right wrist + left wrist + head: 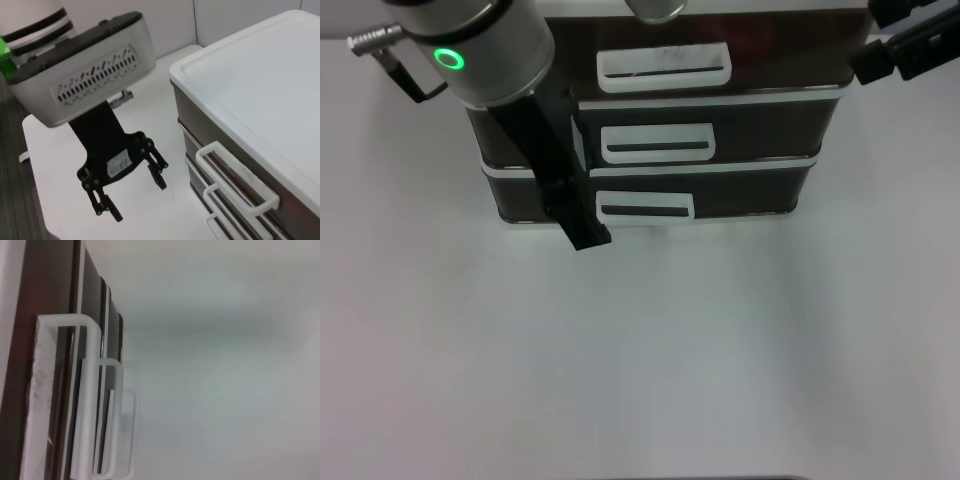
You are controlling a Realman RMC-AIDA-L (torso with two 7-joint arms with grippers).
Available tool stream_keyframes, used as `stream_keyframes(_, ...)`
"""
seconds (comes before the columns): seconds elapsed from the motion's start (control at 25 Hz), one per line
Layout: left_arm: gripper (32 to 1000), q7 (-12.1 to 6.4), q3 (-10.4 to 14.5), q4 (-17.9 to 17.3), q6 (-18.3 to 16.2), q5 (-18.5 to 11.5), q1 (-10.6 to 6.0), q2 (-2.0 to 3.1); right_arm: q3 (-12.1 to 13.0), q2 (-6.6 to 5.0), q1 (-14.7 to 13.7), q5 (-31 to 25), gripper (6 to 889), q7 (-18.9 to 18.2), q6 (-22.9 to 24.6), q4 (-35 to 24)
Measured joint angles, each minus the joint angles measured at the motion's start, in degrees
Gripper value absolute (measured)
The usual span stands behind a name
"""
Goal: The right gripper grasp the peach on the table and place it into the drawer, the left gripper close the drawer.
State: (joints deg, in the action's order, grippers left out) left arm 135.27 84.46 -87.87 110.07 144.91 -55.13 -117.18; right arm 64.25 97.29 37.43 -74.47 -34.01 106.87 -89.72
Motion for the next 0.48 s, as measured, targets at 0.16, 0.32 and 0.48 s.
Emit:
stream_keyframes(0.16,844,0.0,0.0,-0.5,0.1,0.1,0.3,0.06,0.0,0.0,-0.1,0.0,790,0.0,0.0,0.1)
stream_keyframes(0.32,844,0.0,0.0,-0.5,0.2,0.2,0.32,0.04,0.0,0.0,-0.1,0.0,790,0.0,0.0,0.1)
stream_keyframes(0.48,844,0.0,0.1,-0.5,0.2,0.3,0.32,0.01,0.0,0.0,0.1,0.0,790,-0.1,0.0,0.1)
